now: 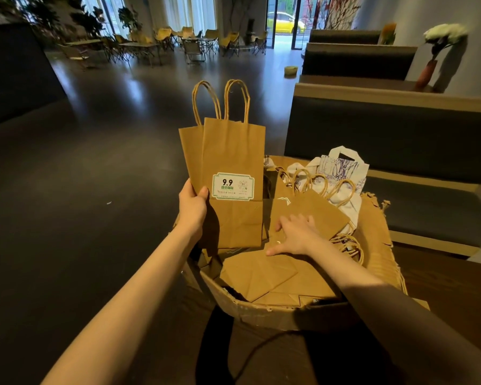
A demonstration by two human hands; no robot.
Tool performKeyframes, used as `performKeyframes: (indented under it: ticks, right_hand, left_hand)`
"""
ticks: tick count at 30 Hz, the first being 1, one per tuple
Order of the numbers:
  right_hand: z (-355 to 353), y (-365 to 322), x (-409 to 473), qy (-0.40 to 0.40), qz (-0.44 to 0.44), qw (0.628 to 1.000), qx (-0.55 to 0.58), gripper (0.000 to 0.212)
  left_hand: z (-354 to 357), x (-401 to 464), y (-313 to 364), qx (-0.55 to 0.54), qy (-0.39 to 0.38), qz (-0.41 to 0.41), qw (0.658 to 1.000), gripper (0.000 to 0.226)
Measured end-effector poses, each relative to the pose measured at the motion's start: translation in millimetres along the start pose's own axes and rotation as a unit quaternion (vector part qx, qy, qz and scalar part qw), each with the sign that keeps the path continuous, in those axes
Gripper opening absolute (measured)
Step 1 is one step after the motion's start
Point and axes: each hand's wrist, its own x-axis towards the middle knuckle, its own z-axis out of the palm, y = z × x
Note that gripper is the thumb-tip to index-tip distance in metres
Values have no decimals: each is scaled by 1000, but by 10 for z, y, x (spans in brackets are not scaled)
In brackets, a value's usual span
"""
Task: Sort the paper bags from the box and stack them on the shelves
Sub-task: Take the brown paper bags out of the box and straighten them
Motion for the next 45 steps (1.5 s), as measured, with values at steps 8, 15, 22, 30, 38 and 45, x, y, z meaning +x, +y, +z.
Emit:
performKeyframes:
  ticks: [8, 15, 22, 30, 38, 45]
  right_hand:
    - [-187, 63, -72, -37, -22, 981, 188, 27]
    - [-597, 37, -272, 88, -11, 974, 210, 10]
    - [-733, 35, -470, 153, 16, 975, 157, 28]
    - [-850, 122, -659, 279, 50, 950, 130, 35]
    - [-1143, 334, -1006, 482, 69, 836, 253, 31]
    - [-1162, 390, -942, 369, -25, 782, 501, 16]
  left_hand:
    - [29, -73, 60, -36, -9, -4, 999, 20]
    - [246, -214, 98, 32, 0, 22, 999, 16]
    - [293, -360, 217, 27, -46, 64, 997, 46]
    - [264, -374, 305, 0, -48, 106, 993, 18]
    - [341, -330, 346, 21, 34, 56, 998, 29]
    - [510, -323, 409, -56, -72, -12, 996, 23]
